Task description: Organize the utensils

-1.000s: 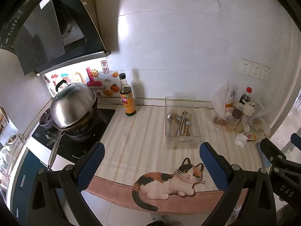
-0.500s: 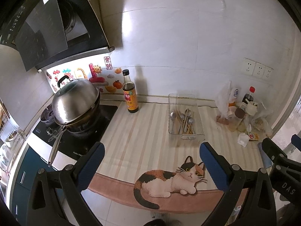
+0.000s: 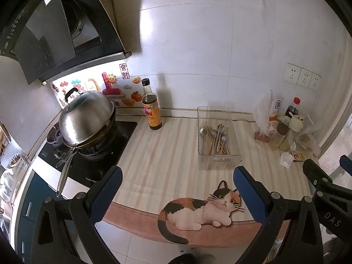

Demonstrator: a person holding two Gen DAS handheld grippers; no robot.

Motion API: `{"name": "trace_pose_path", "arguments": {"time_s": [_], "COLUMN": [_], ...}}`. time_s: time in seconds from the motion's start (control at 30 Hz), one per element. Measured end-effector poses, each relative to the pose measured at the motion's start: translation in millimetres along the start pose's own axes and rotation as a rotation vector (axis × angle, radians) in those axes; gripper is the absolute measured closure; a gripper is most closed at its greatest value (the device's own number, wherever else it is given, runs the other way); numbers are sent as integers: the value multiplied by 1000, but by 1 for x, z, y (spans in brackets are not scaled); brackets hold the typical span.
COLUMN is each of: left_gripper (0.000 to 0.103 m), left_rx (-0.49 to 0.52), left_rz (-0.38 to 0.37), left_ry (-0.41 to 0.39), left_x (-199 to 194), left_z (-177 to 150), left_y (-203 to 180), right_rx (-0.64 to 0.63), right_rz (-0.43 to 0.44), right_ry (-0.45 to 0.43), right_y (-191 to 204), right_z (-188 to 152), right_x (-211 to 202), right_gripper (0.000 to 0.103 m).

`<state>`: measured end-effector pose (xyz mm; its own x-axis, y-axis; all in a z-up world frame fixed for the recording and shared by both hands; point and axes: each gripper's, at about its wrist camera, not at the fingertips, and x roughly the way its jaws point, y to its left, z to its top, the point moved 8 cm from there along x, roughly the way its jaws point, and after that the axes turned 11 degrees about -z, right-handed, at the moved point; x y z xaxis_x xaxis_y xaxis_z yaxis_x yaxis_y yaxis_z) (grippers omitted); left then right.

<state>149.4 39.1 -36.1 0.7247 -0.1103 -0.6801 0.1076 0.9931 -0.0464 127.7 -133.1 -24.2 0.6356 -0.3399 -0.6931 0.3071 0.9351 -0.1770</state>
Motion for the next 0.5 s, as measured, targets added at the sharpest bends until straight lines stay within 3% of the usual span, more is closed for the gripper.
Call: {"name": "trace_pose_path", "arguments": {"time_s": [0.5], "left_gripper": [0], "left_rx": [-2], "left_rz": [0], "left_ry": [1], "left_x": [3], "left_z": [-1], "left_y": [2], "right_rx": [-4], "right_rz": [-1], "right_ry": [-2], "right_y": [1], "right_z": [1], "right_x": [2], "right_gripper": [0]}}
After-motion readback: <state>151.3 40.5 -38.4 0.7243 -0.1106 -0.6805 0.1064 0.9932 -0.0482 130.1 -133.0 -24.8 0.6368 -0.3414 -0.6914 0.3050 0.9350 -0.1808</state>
